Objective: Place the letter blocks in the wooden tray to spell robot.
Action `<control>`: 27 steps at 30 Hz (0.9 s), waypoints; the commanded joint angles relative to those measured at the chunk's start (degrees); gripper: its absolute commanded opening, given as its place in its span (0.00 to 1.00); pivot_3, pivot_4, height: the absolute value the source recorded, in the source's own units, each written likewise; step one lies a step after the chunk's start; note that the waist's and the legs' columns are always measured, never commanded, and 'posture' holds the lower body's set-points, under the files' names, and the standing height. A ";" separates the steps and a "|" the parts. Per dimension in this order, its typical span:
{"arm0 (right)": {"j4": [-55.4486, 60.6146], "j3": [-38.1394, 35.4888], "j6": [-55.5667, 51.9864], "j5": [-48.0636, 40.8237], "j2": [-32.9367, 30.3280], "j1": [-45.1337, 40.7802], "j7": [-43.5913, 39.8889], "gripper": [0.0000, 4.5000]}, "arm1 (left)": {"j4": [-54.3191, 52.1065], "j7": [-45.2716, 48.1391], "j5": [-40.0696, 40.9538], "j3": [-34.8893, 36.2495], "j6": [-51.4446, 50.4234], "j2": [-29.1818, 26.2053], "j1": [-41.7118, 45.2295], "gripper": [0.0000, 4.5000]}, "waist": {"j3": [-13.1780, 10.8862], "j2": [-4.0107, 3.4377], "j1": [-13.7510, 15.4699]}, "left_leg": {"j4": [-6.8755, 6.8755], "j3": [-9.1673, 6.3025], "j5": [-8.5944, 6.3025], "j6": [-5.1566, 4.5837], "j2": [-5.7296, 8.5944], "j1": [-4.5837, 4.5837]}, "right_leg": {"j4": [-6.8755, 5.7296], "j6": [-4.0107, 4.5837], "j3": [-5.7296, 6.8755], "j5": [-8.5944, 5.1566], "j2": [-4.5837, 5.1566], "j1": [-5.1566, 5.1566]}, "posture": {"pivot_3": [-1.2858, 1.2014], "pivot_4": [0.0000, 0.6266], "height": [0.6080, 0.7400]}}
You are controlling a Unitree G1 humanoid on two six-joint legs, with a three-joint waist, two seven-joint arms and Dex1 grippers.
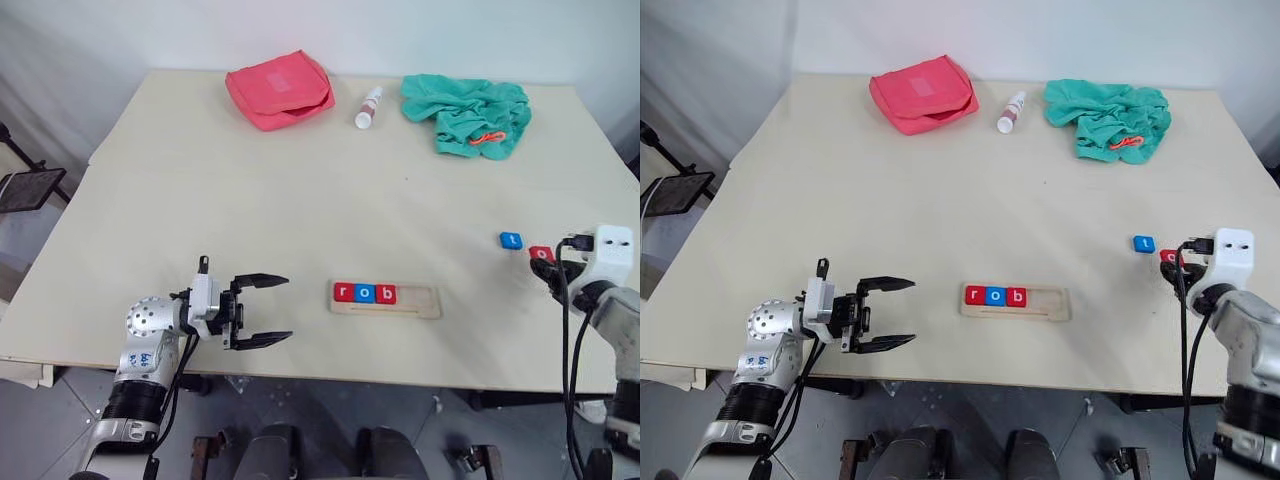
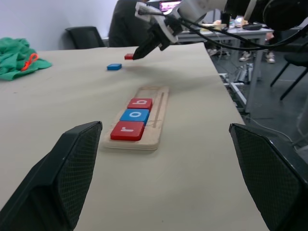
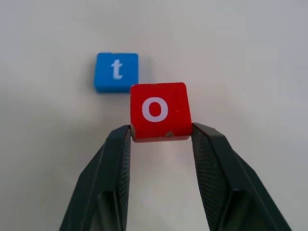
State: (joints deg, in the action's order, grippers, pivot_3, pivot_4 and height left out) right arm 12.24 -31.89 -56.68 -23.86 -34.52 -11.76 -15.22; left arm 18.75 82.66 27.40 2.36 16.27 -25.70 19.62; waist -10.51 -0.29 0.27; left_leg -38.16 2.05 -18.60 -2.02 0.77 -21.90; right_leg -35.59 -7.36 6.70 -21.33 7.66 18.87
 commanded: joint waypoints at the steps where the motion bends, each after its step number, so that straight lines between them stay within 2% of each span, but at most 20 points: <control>1: 16.51 -4.79 -9.68 -4.08 4.37 4.35 4.42 0.32 | 1.45 1.76 1.13 0.97 1.10 -0.10 0.83 1.00 | 0.00 0.00 -0.12 | 0.01 0.00 0.00 0.00 0.00 0.00 | 0.00 0.00 -0.01 0.00 -0.01 0.00 | 0.52 0.24 1.00; 6: 30.77 -6.72 -18.94 -6.26 12.74 9.05 8.59 0.32 | 2.34 2.87 1.17 0.53 1.04 0.76 1.72 1.00 | 0.01 -0.01 -0.13 | 0.01 -0.01 0.00 0.00 0.01 0.01 | -0.03 0.00 -0.05 0.00 0.00 0.03 | 0.52 0.24 1.00; 12: 36.51 -5.45 -21.81 -5.77 18.54 12.25 10.52 0.32 | 2.29 3.38 1.12 0.32 0.50 1.29 2.28 1.00 | 0.01 -0.02 -0.24 | 0.02 -0.01 0.00 0.00 0.05 0.01 | -0.04 0.00 -0.09 0.00 0.00 0.04 | 0.52 0.24 1.00; 25: 32.03 -1.77 -17.08 -3.79 18.58 13.55 9.24 0.32 | 0.53 2.82 1.14 0.38 -0.49 1.20 1.90 1.00 | 0.01 -0.02 -0.33 | 0.03 0.01 0.00 0.00 0.08 0.05 | -0.10 0.00 -0.17 0.00 -0.01 0.08 | 0.52 0.24 1.00; 27: 31.53 -0.40 -15.89 -3.80 18.35 14.24 8.58 0.48 | -0.11 2.49 1.22 0.47 -0.64 1.18 1.46 1.00 | 0.01 -0.02 -0.34 | 0.03 0.01 0.00 0.00 0.08 0.05 | -0.11 0.00 -0.18 0.00 -0.01 0.08 | 0.52 0.24 1.00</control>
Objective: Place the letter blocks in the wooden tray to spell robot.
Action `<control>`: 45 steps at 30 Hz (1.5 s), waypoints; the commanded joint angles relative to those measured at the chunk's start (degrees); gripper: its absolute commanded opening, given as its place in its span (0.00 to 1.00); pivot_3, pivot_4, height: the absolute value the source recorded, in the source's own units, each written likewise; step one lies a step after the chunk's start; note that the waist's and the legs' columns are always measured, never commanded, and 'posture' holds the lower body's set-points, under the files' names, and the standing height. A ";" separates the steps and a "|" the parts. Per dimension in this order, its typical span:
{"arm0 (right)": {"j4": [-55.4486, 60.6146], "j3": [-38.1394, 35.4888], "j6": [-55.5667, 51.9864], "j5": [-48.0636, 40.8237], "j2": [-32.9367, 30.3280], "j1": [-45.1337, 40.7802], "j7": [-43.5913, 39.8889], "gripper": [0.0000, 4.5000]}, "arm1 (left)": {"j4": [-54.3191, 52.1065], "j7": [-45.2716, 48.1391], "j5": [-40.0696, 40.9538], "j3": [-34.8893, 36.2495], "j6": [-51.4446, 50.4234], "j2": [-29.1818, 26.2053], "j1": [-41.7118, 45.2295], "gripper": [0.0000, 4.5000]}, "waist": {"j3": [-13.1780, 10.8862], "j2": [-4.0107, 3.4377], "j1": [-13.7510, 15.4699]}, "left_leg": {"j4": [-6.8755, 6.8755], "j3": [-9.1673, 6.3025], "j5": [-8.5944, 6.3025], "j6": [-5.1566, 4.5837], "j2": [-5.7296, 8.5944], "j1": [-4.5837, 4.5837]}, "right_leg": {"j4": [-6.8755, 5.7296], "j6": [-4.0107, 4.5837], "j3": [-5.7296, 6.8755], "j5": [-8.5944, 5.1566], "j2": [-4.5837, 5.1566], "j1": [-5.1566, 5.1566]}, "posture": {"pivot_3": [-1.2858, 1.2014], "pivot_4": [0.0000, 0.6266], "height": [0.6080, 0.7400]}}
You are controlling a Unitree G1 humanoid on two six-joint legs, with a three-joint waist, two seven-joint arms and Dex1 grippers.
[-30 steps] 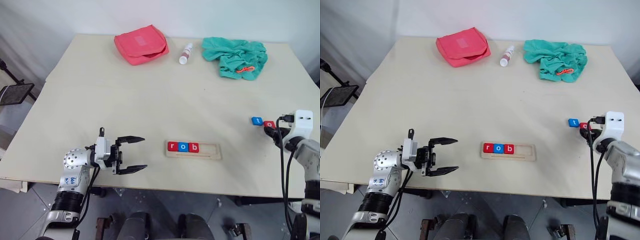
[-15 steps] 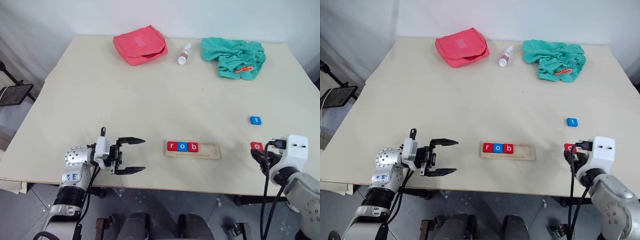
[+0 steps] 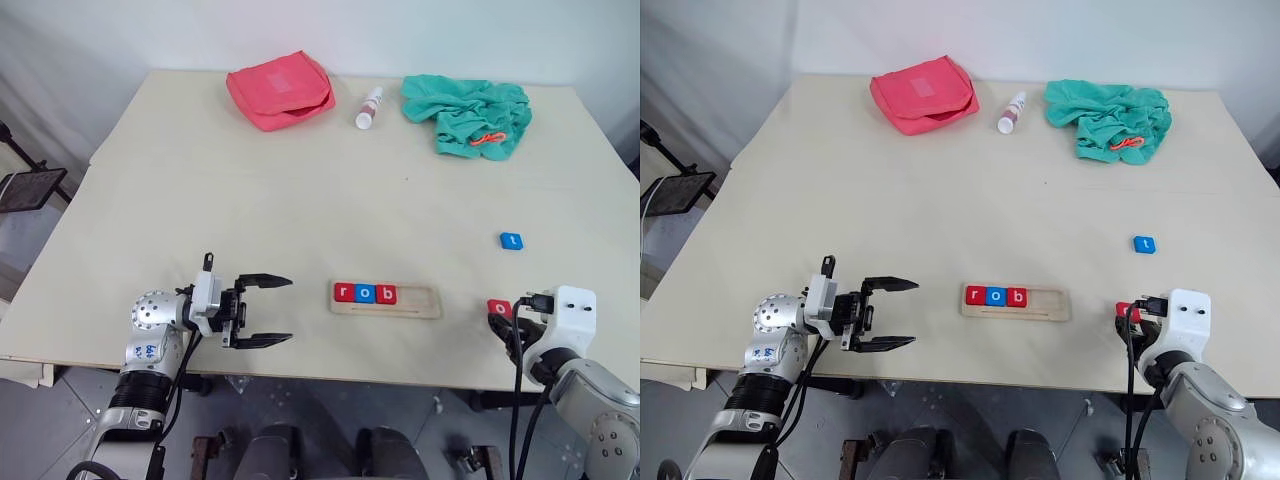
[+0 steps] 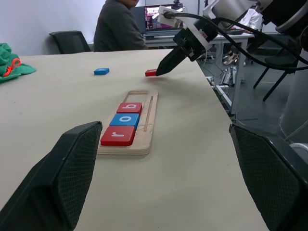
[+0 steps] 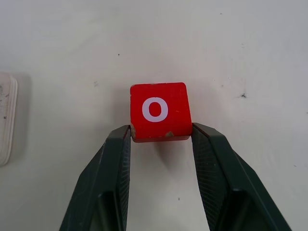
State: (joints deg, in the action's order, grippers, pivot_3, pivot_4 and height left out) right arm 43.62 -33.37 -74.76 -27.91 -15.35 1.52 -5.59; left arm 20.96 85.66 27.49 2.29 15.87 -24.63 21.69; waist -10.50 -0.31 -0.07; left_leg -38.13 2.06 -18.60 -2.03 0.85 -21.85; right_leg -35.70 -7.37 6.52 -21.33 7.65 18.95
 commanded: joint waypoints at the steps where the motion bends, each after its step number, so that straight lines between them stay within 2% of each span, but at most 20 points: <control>1: 0.09 1.56 2.68 0.15 -0.95 1.33 -1.43 0.54 | -2.56 -0.63 1.16 0.56 -0.32 0.10 -0.77 1.00 | 0.00 0.00 0.00 | 0.00 0.00 0.00 0.00 0.00 0.00 | 0.00 0.00 0.00 0.00 0.00 0.00 | 0.52 0.24 1.00; 7: 1.36 1.51 3.75 -2.36 -6.23 3.14 -7.05 0.99 | -2.86 -0.61 1.34 0.67 -0.58 -0.07 -1.09 1.00 | 0.00 0.00 0.01 | 0.00 0.02 0.00 -0.01 0.02 0.00 | -0.05 0.00 -0.05 0.00 0.00 0.03 | 0.52 0.24 1.00; 11: 1.93 1.94 4.77 -4.37 -13.14 5.11 -13.13 1.00 | -2.19 0.02 1.38 0.85 -0.41 -0.36 -0.76 1.00 | 0.00 0.01 0.03 | 0.00 0.02 0.00 -0.01 0.01 0.00 | -0.05 0.00 -0.06 0.00 0.01 0.03 | 0.52 0.24 1.00; 18: -6.88 4.50 18.03 -2.56 -38.42 10.34 -35.70 1.00 | 0.19 0.81 0.99 1.21 0.59 -0.79 0.87 1.00 | -0.01 0.09 0.16 | 0.00 0.07 0.03 -0.06 0.03 0.00 | 0.10 -0.01 -0.07 0.01 0.00 -0.02 | 0.52 0.24 1.00; 21: -15.00 8.05 26.33 0.63 -45.31 8.28 -42.14 1.00 | 0.48 0.71 0.86 1.22 0.86 -0.59 1.16 1.00 | -0.02 0.16 0.06 | -0.02 0.06 0.03 -0.06 0.00 0.03 | 0.15 -0.02 -0.02 0.01 -0.02 -0.11 | 0.52 0.24 1.00; 25: -28.37 17.29 39.38 6.27 -52.94 1.78 -52.26 1.00 | -0.45 0.44 0.94 1.12 0.88 -0.41 0.47 1.00 | -0.03 0.17 0.06 | -0.05 0.09 0.03 -0.08 0.01 0.09 | 0.15 -0.02 0.03 0.01 0.01 -0.16 | 0.52 0.24 1.00; 30: -41.93 26.86 50.14 12.08 -54.69 -8.54 -59.85 1.00 | -1.43 0.34 0.97 1.54 1.04 -0.94 -0.66 1.00 | -0.05 0.19 0.05 | -0.05 0.05 0.03 -0.08 0.00 0.11 | 0.18 -0.03 0.17 0.01 0.03 -0.22 | 0.52 0.24 1.00; 35: -51.38 35.02 55.94 16.52 -52.09 -19.05 -65.57 1.00 | -3.49 -0.82 1.05 2.15 0.83 -1.34 -2.43 1.00 | -0.05 0.19 0.01 | -0.05 0.04 0.03 -0.08 0.00 0.10 | 0.19 -0.03 0.35 0.02 0.06 -0.21 | 0.52 0.24 1.00; 38: -54.35 38.49 58.10 19.26 -51.00 -21.73 -67.70 1.00 | -5.60 -2.02 1.24 2.36 0.39 -1.49 -3.94 1.00 | -0.05 0.19 0.00 | -0.06 0.01 0.03 -0.07 -0.04 0.10 | 0.19 -0.03 0.35 0.02 0.04 -0.22 | 0.52 0.24 1.00; 45: -55.25 39.92 58.23 20.61 -48.97 -23.38 -69.07 1.00 | -8.55 -3.81 1.33 2.62 -0.06 -1.96 -6.40 1.00 | -0.05 0.19 0.11 | -0.14 0.01 0.03 -0.07 -0.03 0.09 | 0.18 -0.04 0.33 0.02 0.07 -0.23 | 0.52 0.24 1.00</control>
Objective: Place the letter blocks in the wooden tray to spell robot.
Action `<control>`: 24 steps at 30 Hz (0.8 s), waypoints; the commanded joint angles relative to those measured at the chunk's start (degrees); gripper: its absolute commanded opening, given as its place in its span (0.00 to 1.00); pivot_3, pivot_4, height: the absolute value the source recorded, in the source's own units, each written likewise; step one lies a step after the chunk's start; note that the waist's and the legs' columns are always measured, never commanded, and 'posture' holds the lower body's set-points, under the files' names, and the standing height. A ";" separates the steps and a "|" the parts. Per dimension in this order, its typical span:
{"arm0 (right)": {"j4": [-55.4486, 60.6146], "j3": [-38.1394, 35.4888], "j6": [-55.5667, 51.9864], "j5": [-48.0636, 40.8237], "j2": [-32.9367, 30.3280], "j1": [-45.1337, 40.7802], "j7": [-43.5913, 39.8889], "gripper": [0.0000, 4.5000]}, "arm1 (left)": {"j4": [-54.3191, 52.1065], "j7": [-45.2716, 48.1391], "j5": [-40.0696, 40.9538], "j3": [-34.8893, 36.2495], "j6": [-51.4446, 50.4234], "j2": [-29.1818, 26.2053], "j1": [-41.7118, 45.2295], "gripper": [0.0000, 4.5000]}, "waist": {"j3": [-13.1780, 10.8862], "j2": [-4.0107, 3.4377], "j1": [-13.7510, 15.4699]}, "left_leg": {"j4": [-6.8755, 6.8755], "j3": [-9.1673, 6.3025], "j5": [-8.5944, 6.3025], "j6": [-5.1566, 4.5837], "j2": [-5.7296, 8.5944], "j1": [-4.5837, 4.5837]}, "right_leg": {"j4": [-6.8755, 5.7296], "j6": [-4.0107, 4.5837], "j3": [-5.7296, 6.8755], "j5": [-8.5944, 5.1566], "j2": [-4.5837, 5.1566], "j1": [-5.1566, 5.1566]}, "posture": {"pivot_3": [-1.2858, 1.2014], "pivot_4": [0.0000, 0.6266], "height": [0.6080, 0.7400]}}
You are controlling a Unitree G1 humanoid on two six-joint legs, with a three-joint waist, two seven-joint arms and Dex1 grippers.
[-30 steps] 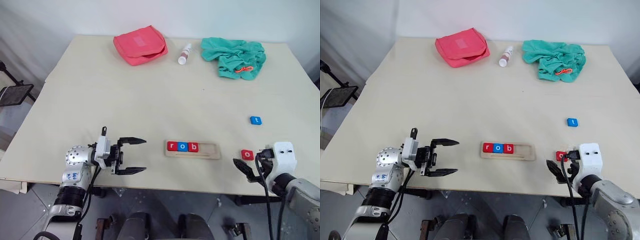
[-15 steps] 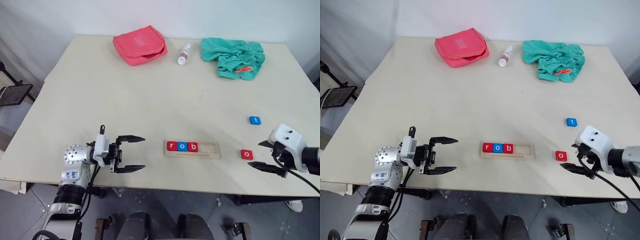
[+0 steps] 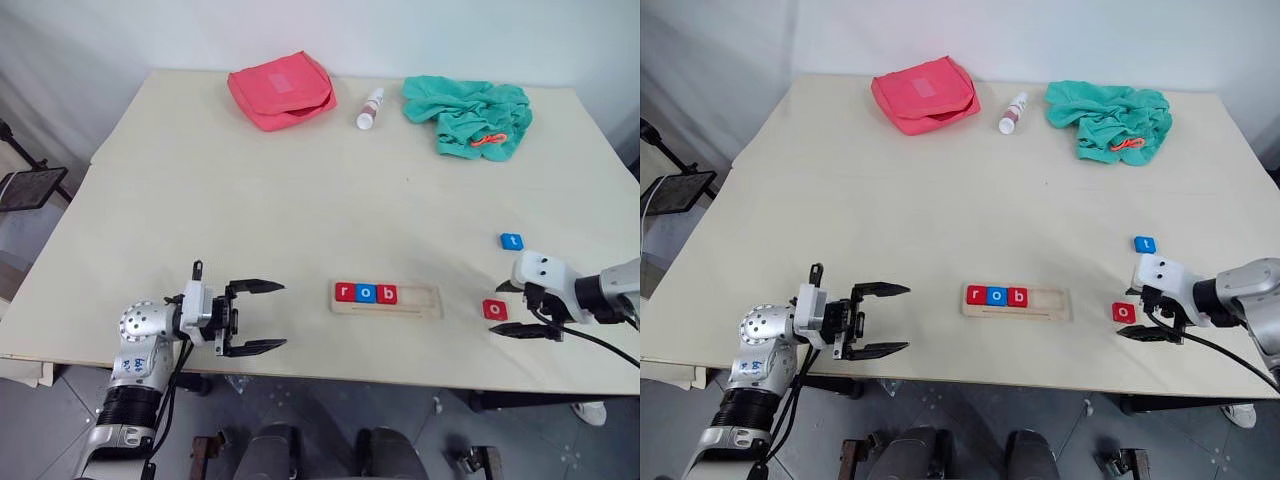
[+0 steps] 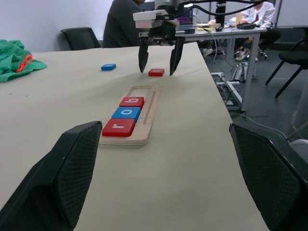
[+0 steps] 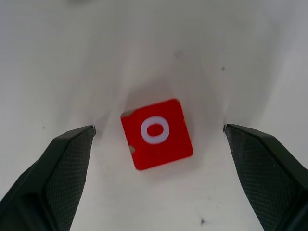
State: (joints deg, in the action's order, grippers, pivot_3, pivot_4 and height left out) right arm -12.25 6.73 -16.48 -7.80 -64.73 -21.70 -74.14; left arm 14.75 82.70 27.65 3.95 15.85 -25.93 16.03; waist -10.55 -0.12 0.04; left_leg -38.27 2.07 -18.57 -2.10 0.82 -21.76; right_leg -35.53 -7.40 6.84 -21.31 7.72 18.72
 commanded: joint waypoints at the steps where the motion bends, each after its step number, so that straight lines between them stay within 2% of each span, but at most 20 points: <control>1: 1.20 -0.38 -0.41 0.41 0.58 0.12 -0.40 1.00 | -2.53 -0.96 1.16 0.94 -0.08 -0.68 -0.93 1.00 | 0.00 0.00 -0.02 | 0.00 -0.01 0.00 0.00 0.00 0.00 | -0.01 0.00 -0.02 0.00 0.00 0.00 | 0.52 0.24 1.00; 13: 3.23 -1.45 0.72 2.83 -0.16 2.49 3.30 1.00 | -1.00 -1.08 0.70 0.38 0.44 -0.13 0.38 1.00 | 0.00 0.00 -0.01 | 0.00 -0.01 0.00 0.00 0.00 0.00 | -0.01 0.00 0.01 0.00 -0.02 0.00 | 0.52 0.24 1.00; 14: 3.25 -1.43 0.89 3.66 -0.25 2.56 4.12 0.91 | -0.59 -1.03 0.58 0.25 0.53 0.00 0.77 1.00 | 0.01 0.02 -0.01 | 0.00 -0.01 0.00 0.00 0.00 0.01 | -0.01 0.00 0.01 0.00 -0.02 -0.01 | 0.52 0.24 1.00; 15: 3.31 -1.36 0.74 3.76 -0.35 2.60 3.92 0.88 | -0.35 -0.94 0.54 0.18 0.62 0.08 1.01 1.00 | 0.02 0.05 -0.01 | -0.01 -0.01 0.00 0.00 -0.01 0.01 | -0.01 0.00 0.02 0.00 -0.02 -0.03 | 0.52 0.24 1.00; 17: 3.48 -1.33 -0.08 3.68 -0.40 2.36 3.44 0.76 | -0.05 -0.88 0.52 0.14 0.70 0.18 1.33 1.00 | 0.03 0.06 -0.02 | -0.08 -0.01 0.00 0.00 0.00 0.01 | 0.00 -0.01 0.01 0.01 -0.02 -0.07 | 0.52 0.24 1.00; 22: 2.94 -1.24 -0.79 3.88 -0.24 1.49 2.84 0.38 | 0.80 -0.65 0.39 0.07 1.06 0.32 1.91 1.00 | 0.03 0.06 -0.02 | -0.17 -0.02 0.00 0.00 0.00 0.02 | 0.00 -0.03 -0.02 0.02 -0.01 -0.11 | 0.52 0.24 1.00; 23: 3.06 -1.28 -1.16 3.85 -0.35 1.07 2.70 0.32 | 0.90 -0.64 0.41 0.07 1.12 0.35 1.98 1.00 | 0.03 0.06 -0.02 | -0.17 -0.02 0.00 0.00 0.00 0.02 | 0.00 -0.03 -0.01 0.02 -0.01 -0.11 | 0.52 0.24 1.00; 24: 3.15 -1.32 -1.42 3.83 -0.42 0.77 2.61 0.32 | 0.99 -0.63 0.44 0.06 1.17 0.38 2.04 1.00 | 0.03 0.06 -0.02 | -0.17 -0.02 0.00 0.00 0.00 0.02 | -0.01 -0.03 -0.01 0.02 -0.01 -0.11 | 0.52 0.24 1.00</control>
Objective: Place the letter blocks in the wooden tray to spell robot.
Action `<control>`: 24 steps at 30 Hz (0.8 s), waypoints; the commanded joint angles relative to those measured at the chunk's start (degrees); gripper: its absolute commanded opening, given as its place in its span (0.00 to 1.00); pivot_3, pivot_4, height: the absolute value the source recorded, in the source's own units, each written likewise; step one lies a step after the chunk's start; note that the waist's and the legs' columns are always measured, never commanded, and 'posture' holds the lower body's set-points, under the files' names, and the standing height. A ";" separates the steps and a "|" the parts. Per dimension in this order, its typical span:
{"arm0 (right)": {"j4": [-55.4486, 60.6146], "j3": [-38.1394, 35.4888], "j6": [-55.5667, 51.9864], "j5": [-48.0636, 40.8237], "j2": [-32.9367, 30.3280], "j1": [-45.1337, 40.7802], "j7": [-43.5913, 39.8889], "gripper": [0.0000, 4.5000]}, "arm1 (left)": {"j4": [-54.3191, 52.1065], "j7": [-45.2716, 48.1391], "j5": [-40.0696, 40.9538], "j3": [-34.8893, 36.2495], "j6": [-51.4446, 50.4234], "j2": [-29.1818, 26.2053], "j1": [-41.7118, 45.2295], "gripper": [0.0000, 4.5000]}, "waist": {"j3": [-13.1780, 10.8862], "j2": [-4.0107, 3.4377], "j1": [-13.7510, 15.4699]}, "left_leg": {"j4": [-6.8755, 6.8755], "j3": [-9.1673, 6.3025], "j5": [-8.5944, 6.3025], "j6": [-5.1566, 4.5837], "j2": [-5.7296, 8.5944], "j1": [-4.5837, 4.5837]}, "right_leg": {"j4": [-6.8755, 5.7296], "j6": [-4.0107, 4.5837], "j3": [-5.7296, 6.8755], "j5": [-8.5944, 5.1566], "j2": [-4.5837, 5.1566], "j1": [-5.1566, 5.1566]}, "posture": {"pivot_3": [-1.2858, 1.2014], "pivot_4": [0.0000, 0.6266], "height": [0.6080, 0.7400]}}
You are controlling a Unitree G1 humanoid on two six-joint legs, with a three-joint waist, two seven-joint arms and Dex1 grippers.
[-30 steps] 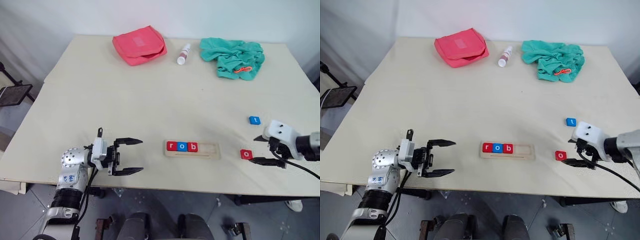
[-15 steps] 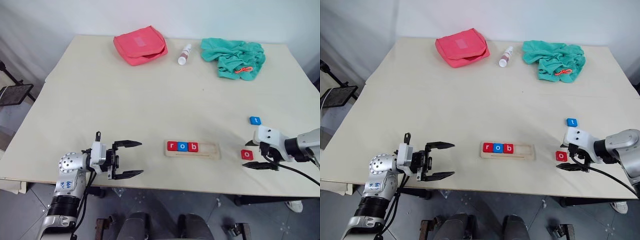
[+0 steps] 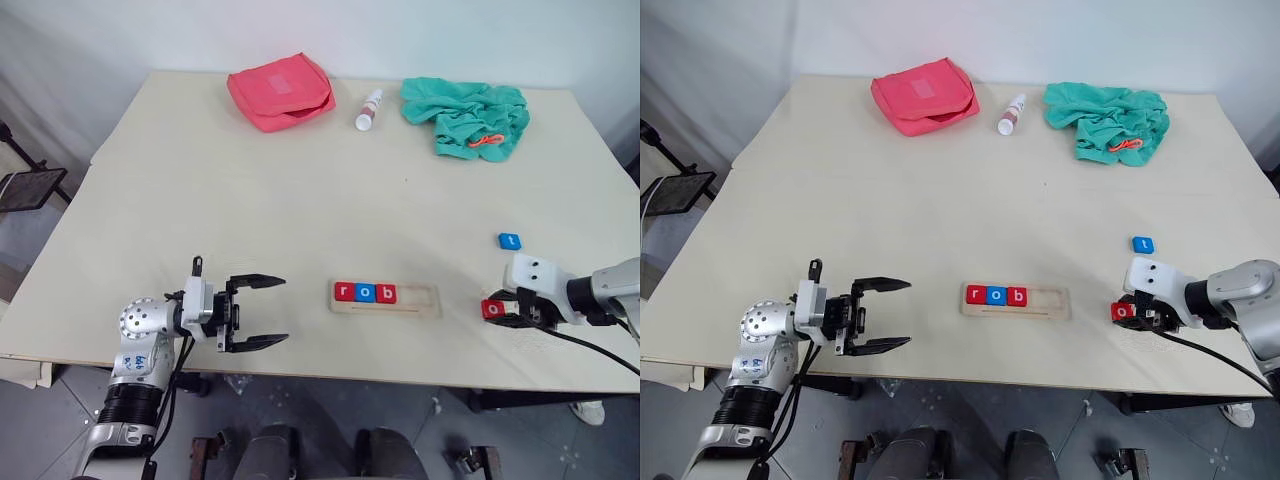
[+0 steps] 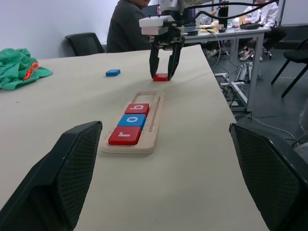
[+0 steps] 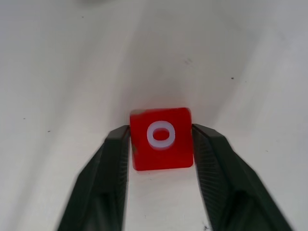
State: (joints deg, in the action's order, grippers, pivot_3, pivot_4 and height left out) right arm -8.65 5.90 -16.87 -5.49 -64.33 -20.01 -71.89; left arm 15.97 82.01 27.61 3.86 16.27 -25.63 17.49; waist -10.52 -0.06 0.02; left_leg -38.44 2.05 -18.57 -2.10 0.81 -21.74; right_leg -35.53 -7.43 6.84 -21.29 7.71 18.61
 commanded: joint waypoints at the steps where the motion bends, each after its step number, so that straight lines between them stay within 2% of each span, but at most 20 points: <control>1: 0.17 -0.72 -1.55 1.28 -1.03 -1.59 0.08 0.32 | -0.05 0.19 0.53 0.20 0.85 0.05 0.67 1.00 | 0.00 0.00 0.00 | 0.00 0.00 0.00 0.00 0.00 0.00 | 0.00 0.00 -0.01 0.00 0.00 0.00 | 0.52 0.24 1.00; 7: 9.66 0.31 -12.75 -1.96 0.19 -10.37 -2.83 0.32 | 2.87 2.99 1.01 0.69 1.65 -0.78 1.56 1.00 | -0.04 -0.13 -0.30 | 0.02 0.06 0.00 0.01 -0.02 -0.01 | -0.01 0.00 -0.04 0.00 -0.02 0.09 | 0.52 0.24 1.00; 13: 15.70 5.70 -20.16 -1.43 5.64 -15.35 -1.49 0.32 | 7.03 4.66 0.09 0.39 3.72 -0.15 4.35 1.00 | -0.05 -0.10 0.11 | 0.03 -0.09 -0.03 0.06 -0.04 -0.03 | -0.04 0.00 -0.11 0.00 -0.03 0.08 | 0.52 0.24 1.00; 18: 16.39 11.00 -20.81 1.17 8.40 -17.82 -0.81 0.32 | 8.20 4.49 0.00 0.03 4.68 0.59 5.68 1.00 | -0.05 -0.11 0.11 | -0.41 -0.17 -0.05 0.03 0.03 -0.73 | -0.43 0.00 -0.04 0.00 0.02 0.75 | 0.52 0.24 1.00; 24: 15.93 14.84 -21.32 3.27 11.57 -20.98 -0.32 0.32 | 7.42 4.01 0.04 0.07 4.97 0.76 4.89 1.00 | -0.05 -0.11 -0.14 | -0.41 -0.08 -0.05 0.02 0.02 -0.74 | -0.49 0.00 0.28 0.00 -0.01 0.85 | 0.52 0.24 1.00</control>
State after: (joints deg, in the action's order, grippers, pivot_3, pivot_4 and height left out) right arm 6.37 20.80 -37.98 -3.02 -52.93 -39.78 -72.20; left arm 24.50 85.89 27.21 3.65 20.67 -24.93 22.86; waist -10.57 -0.17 -0.12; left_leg -38.85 1.98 -18.62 -2.07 0.83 -22.49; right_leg -36.03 -7.43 7.13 -21.29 7.70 19.47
